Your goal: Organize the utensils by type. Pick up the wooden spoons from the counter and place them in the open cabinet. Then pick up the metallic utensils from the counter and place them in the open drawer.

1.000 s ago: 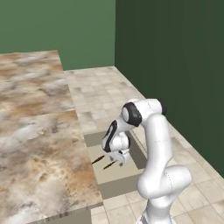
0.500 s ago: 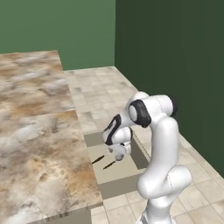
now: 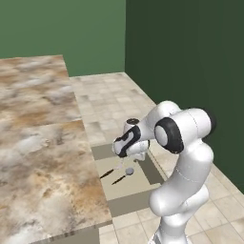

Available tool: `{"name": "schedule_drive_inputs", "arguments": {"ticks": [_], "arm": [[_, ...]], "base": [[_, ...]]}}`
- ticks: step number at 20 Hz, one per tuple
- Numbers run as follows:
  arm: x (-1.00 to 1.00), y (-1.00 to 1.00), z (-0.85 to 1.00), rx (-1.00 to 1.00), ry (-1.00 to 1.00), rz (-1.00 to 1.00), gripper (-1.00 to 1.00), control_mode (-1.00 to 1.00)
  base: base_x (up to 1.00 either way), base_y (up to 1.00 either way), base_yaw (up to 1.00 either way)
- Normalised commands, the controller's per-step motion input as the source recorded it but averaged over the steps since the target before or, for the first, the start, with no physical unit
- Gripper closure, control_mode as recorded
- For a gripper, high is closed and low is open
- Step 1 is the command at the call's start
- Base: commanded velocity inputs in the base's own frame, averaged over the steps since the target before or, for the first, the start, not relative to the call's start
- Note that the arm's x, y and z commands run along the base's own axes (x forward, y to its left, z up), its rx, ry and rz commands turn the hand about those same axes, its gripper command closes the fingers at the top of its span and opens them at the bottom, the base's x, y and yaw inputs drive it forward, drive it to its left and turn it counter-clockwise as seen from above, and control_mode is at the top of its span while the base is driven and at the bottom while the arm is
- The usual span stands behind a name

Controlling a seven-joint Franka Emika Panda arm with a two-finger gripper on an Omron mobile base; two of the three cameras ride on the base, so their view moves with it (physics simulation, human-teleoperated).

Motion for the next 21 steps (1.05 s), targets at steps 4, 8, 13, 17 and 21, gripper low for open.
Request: {"name": "schedule_drive_inputs", "arguments": {"ticks": [4,8,13,17,21], "arm": [[-0.36,0.00,0.67,0.00,-0.08,0.39,-1.00,-1.00],[-0.22,-0.10,0.62,0.00,0.00,0.46,-1.00,-1.00],[-0.24,-0.20,0.49,0.00,-0.04,0.57,-1.00,-1.00],[-0.42,-0.18,0.33,-0.08,-0.16,0.53,-1.00,-1.00],[-0.54,-0.15,0.30,-0.14,-0.24,0.41,-1.00,-1.00]], "base": [[0.00,0.00,0.00],[0.00,0.00,0.00],[0.00,0.00,0.00],[0.00,0.00,0.00],[0.00,0.00,0.00]]}}
